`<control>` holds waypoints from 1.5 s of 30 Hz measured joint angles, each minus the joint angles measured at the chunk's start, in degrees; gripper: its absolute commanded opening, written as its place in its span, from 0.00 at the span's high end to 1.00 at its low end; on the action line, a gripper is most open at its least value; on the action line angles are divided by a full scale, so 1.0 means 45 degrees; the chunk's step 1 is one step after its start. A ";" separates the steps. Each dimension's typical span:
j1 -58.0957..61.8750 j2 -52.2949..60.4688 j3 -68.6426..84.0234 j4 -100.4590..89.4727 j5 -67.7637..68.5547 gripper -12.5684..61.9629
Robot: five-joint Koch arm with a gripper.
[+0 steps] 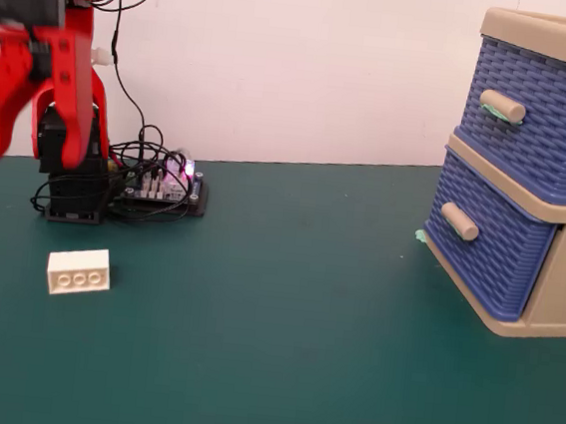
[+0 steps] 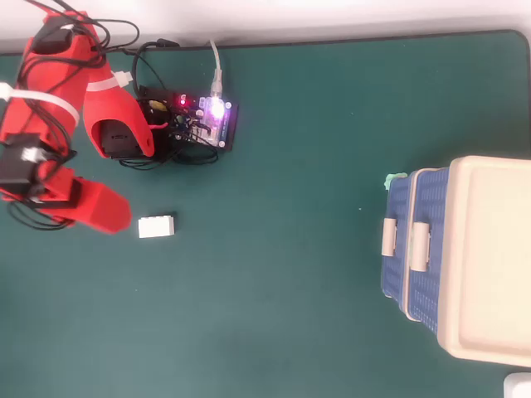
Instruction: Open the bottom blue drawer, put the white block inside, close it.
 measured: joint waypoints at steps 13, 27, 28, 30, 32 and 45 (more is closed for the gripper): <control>-1.1992 -0.3496 -0.2168 -0.5781 1.1484 0.38; -1.4883 -0.9609 0.6172 -2.7285 1.3223 0.38; -1.5039 -1.0176 0.6152 -2.8516 1.3223 0.38; -1.5215 -1.1465 0.6113 -3.0703 1.3262 0.38; -1.5391 -1.3242 0.5605 -3.3027 1.3262 0.38; -1.5645 -1.8379 -0.0508 -3.4844 1.3906 0.43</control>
